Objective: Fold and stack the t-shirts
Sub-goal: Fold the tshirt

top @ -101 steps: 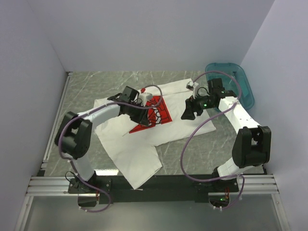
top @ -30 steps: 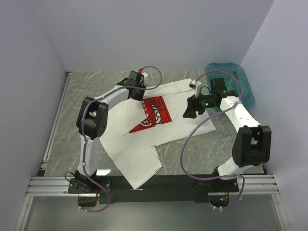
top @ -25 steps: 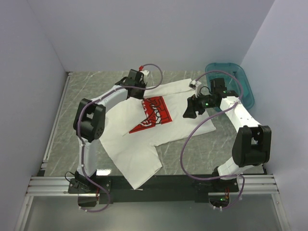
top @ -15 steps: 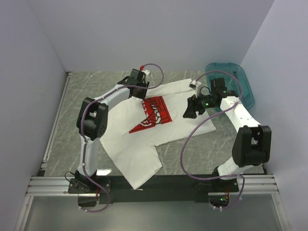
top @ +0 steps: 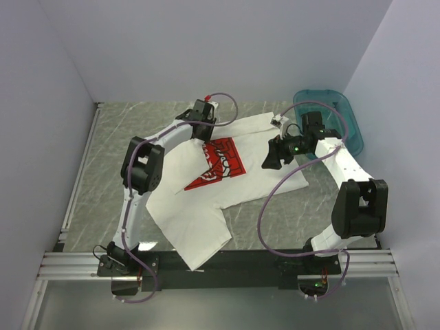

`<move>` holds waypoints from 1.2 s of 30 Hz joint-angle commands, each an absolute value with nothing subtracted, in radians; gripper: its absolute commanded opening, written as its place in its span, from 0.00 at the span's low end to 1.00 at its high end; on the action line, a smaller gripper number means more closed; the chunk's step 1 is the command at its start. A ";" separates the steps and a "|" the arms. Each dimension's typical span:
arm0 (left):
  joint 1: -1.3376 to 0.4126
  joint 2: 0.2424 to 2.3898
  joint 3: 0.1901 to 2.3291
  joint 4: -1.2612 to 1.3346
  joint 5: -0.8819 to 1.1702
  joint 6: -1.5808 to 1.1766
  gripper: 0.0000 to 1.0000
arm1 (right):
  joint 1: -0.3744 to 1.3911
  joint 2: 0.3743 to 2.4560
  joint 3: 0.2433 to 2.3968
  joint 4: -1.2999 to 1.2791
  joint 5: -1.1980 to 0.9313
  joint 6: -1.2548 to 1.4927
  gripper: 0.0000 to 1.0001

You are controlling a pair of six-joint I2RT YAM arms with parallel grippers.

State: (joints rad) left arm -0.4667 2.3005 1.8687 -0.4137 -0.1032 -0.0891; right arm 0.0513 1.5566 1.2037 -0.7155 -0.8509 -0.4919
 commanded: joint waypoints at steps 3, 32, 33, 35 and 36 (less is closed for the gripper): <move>-0.483 2.330 1.937 -0.429 -0.164 -0.081 0.39 | 0.041 1.565 1.210 -0.719 -0.873 -0.502 0.75; -0.545 2.178 1.799 -0.364 -0.196 -0.011 0.01 | 0.035 1.575 1.213 -0.729 -0.876 -0.509 0.75; -0.548 2.174 1.796 -0.364 -0.195 -0.011 0.01 | 0.035 1.577 1.213 -0.729 -0.876 -0.509 0.75; -0.548 2.172 1.795 -0.365 -0.193 -0.011 0.01 | 0.035 1.577 1.213 -0.730 -0.877 -0.509 0.75; -0.549 2.175 1.796 -0.371 -0.192 -0.011 0.01 | 0.032 1.575 1.213 -0.732 -0.879 -0.509 0.75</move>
